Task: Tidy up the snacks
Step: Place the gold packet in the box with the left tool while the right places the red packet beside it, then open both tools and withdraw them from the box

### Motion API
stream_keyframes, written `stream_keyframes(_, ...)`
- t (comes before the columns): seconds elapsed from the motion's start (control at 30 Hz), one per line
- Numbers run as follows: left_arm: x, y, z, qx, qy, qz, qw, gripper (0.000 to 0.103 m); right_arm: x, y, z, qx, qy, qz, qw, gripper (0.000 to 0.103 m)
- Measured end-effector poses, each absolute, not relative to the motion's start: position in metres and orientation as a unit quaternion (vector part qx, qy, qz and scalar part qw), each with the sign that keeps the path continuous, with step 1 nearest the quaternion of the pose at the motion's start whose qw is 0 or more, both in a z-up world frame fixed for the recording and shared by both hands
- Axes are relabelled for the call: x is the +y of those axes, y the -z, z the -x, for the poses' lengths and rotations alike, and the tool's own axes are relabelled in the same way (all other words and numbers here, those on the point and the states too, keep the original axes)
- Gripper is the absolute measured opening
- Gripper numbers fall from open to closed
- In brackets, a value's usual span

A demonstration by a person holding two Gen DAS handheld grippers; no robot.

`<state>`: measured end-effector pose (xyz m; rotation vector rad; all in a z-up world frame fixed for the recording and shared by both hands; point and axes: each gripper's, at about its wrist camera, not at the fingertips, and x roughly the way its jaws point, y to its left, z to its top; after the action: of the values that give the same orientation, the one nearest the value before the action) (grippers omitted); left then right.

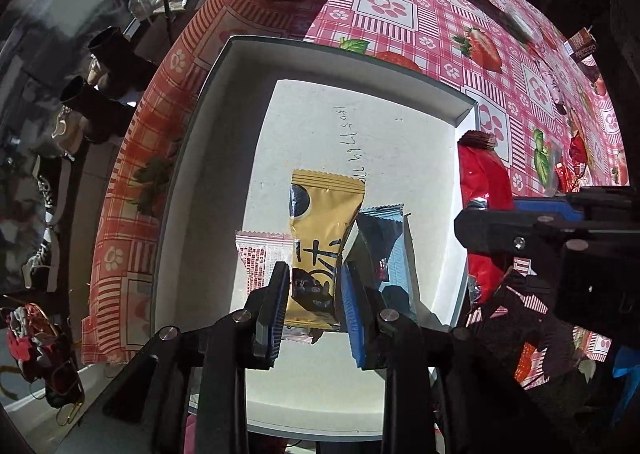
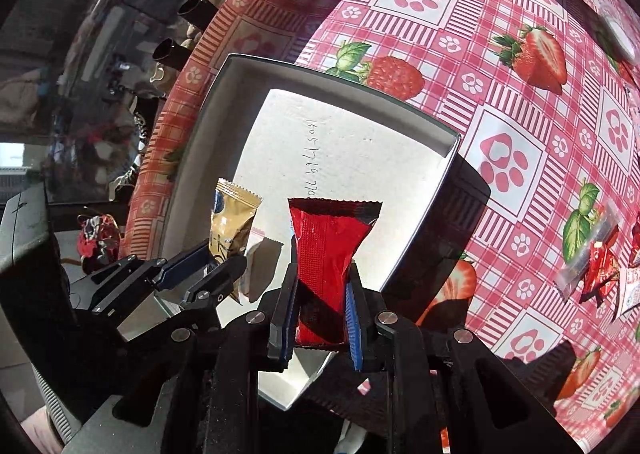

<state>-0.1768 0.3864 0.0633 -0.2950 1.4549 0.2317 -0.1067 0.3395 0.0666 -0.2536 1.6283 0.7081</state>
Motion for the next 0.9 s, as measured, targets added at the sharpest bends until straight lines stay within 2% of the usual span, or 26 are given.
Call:
stream_keyframes(0.07, 0.386, -0.062, 0.18, 0.663, -0.114, 0.131, 0.729, 0.069, 0.343, -0.063, 0.107, 0.715, -0.307, 0.111, 0.619, 0.022)
stream_keyframes(0.13, 0.386, -0.064, 0.184, 0.659, -0.122, 0.128, 0.731, 0.08, 0.34, -0.063, 0.108, 0.719, -0.302, 0.112, 0.616, 0.023)
stream_keyframes(0.23, 0.386, -0.062, 0.187, 0.665, -0.12, 0.132, 0.725, 0.08, 0.337, -0.061, 0.11, 0.723, -0.295, 0.111, 0.615, 0.024)
stream_keyframes(0.27, 0.387, -0.061, 0.187, 0.668, -0.12, 0.131, 0.723, 0.08, 0.333, -0.061, 0.109, 0.725, -0.292, 0.109, 0.614, 0.034)
stream_keyframes(0.3, 0.386, -0.06, 0.187, 0.671, -0.121, 0.129, 0.72, 0.08, 0.329, -0.062, 0.108, 0.726, -0.288, 0.107, 0.615, 0.061)
stream_keyframes(0.33, 0.386, -0.058, 0.187, 0.673, -0.122, 0.129, 0.718, 0.08, 0.326, -0.063, 0.108, 0.721, -0.285, 0.103, 0.622, 0.072)
stream_keyframes(0.37, 0.385, -0.058, 0.187, 0.676, -0.122, 0.129, 0.716, 0.08, 0.322, -0.065, 0.107, 0.718, -0.283, 0.101, 0.628, 0.079)
stream_keyframes(0.47, 0.382, -0.057, 0.184, 0.68, -0.117, 0.128, 0.713, 0.08, 0.309, -0.065, 0.104, 0.72, -0.265, 0.1, 0.633, 0.079)
stream_keyframes(0.53, 0.378, -0.058, 0.18, 0.682, -0.112, 0.121, 0.712, 0.08, 0.291, -0.064, 0.1, 0.725, -0.245, 0.091, 0.638, 0.1)
stream_keyframes(0.57, 0.374, -0.059, 0.178, 0.683, -0.108, 0.114, 0.713, 0.08, 0.283, -0.062, 0.1, 0.723, -0.236, 0.086, 0.644, 0.103)
stream_keyframes(0.9, 0.321, -0.077, 0.15, 0.68, -0.053, 0.069, 0.728, 0.08, 0.173, -0.018, 0.112, 0.77, -0.126, 0.005, 0.625, 0.103)
